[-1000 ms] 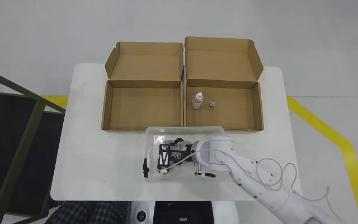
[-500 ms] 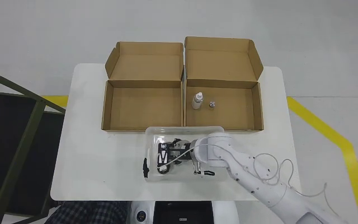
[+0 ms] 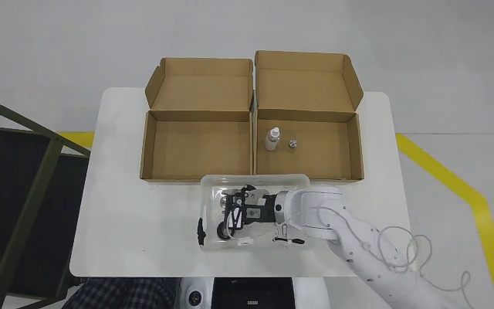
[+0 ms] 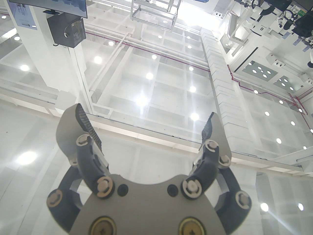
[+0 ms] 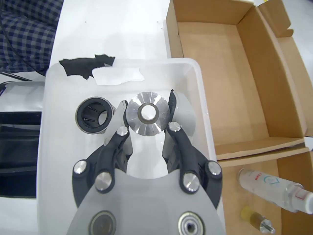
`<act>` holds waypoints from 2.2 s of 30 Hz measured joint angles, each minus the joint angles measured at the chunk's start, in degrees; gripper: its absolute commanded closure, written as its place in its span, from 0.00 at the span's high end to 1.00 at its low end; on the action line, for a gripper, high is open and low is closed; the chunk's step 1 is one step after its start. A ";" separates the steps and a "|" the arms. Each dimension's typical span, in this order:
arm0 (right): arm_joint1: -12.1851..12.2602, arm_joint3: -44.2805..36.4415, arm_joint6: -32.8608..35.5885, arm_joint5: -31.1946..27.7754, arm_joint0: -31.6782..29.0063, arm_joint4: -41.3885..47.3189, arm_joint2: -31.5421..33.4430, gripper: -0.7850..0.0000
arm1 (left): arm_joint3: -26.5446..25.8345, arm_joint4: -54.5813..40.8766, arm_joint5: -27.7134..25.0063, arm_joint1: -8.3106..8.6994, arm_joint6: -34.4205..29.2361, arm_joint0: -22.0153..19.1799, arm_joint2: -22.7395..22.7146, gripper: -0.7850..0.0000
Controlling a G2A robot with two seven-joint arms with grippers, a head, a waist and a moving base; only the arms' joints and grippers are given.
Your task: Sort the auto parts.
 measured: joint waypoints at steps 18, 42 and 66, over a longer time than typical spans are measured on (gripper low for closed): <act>2.46 -7.84 -11.71 -0.26 -7.91 4.46 12.77 0.00 | 0.00 0.00 0.00 0.00 0.00 0.00 0.00 1.00; 3.24 -8.78 -20.72 0.54 -8.84 16.80 22.61 0.00 | 0.00 0.00 0.00 0.00 0.00 0.00 0.00 1.00; 3.44 -9.91 -22.78 2.60 -7.68 20.09 27.08 0.00 | 0.00 0.00 0.00 0.00 0.00 0.00 0.00 1.00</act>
